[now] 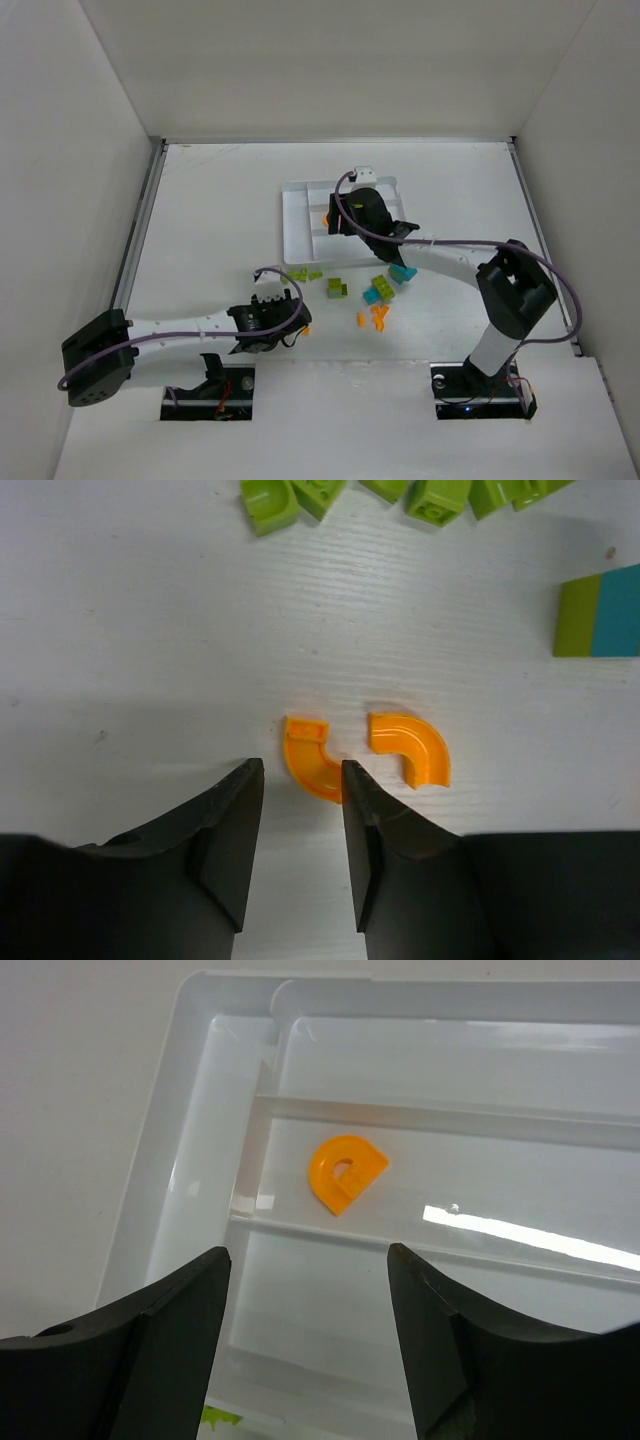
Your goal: Sort the legos into containers by color
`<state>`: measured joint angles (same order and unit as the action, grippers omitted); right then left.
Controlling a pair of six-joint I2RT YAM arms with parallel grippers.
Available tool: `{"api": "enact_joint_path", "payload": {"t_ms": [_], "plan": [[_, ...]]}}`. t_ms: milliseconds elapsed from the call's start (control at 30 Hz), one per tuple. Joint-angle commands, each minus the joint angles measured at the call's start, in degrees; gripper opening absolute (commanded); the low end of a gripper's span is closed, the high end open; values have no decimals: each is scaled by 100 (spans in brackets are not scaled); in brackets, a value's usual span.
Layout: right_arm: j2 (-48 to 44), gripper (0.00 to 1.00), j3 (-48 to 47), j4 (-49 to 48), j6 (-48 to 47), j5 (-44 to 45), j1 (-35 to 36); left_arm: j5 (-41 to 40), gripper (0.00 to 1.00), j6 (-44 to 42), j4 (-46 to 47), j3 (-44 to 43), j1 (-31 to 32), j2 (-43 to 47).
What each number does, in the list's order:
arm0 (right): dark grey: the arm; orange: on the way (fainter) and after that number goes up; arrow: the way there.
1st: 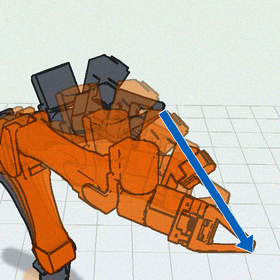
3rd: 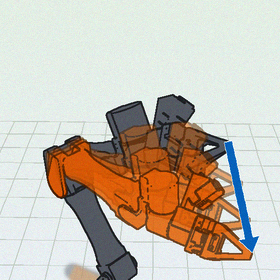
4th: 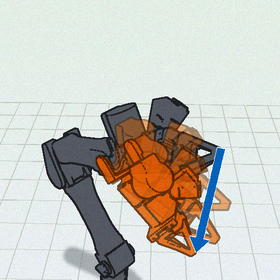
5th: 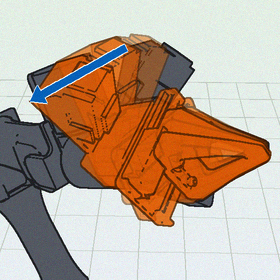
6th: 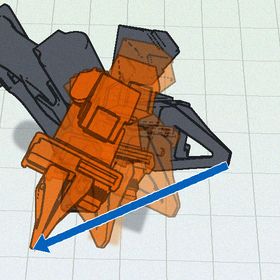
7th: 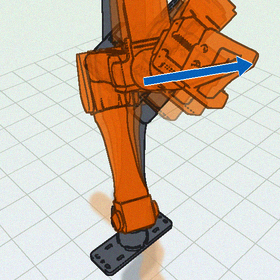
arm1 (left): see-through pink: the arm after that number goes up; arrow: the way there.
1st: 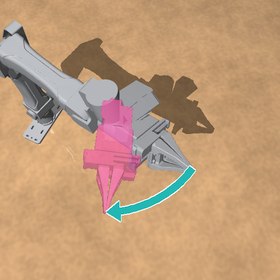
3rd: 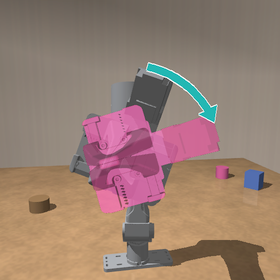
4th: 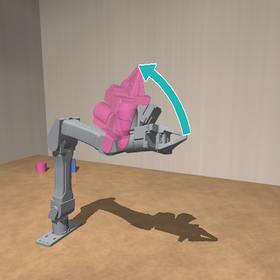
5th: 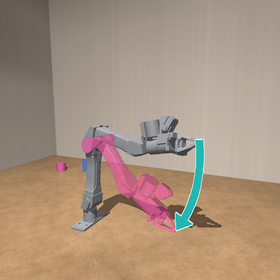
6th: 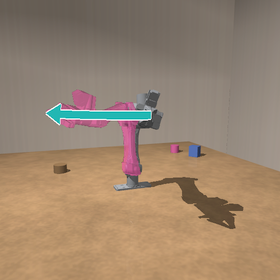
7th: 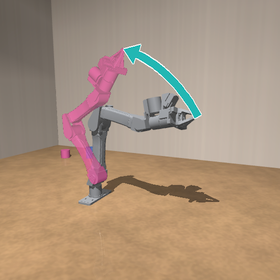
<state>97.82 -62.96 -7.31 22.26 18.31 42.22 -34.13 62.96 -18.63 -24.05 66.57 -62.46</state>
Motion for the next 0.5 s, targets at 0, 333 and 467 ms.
{"api": "enact_joint_path", "payload": {"t_ms": [0, 333, 467], "plan": [[-325, 70, 73, -271, 6, 77, 115, -234, 37, 146, -510, -3, -78, 102], [-290, 70, 161, -271, 15, 59, 247, -523, 38, 514, -132, 278, 247, 1049], [-281, 70, 196, -271, 33, 50, 282, -621, 40, 630, -193, 393, 125, 1271]]}}
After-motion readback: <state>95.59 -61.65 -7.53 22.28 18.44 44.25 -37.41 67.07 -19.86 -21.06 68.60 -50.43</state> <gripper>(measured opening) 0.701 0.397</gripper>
